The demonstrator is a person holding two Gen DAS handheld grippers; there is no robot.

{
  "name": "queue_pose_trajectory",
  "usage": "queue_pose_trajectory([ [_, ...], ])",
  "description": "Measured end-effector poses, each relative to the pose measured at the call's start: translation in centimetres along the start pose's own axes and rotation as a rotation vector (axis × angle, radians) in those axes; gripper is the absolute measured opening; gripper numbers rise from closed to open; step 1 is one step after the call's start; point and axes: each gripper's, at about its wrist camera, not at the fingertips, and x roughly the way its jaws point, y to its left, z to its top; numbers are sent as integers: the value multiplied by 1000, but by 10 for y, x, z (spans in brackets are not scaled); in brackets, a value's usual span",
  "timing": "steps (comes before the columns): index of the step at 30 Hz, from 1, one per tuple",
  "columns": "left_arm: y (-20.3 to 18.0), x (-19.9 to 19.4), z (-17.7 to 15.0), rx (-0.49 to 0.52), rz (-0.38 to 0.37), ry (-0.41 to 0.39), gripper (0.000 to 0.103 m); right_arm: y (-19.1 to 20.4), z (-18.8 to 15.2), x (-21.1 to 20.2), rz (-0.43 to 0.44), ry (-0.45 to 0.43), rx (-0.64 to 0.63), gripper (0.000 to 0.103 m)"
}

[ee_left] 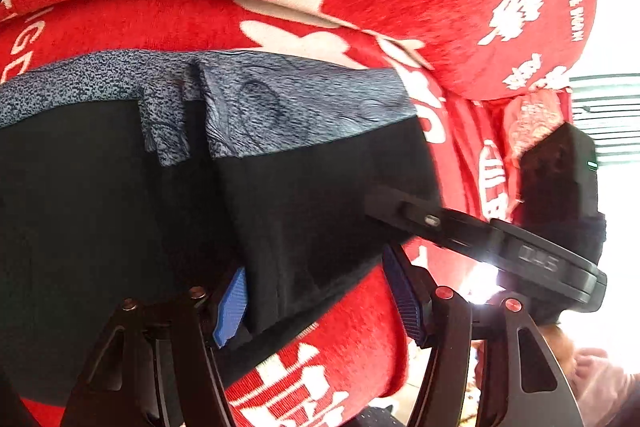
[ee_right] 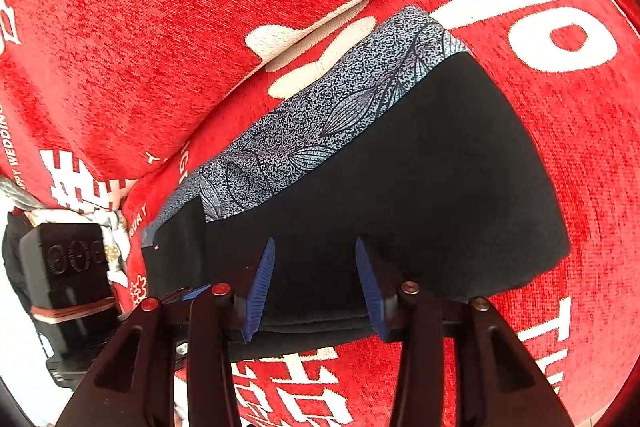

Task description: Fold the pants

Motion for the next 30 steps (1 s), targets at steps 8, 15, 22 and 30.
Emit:
queue_pose_trajectory([
  [8, 8, -34, -12, 20, 94, -83, 4, 21, 6, -29, -5, -35, -85, 46],
  [15, 24, -14, -27, -31, 124, -59, 5, 6, 3, 9, -86, 57, -76, 46],
  [22, 8, -26, -21, -5, 237, -37, 27, 23, 3, 12, -95, 67, -133, 46],
  [30, 22, -64, -25, -78, 350, -132, 86, 70, 6, 22, -74, 89, -247, 32],
])
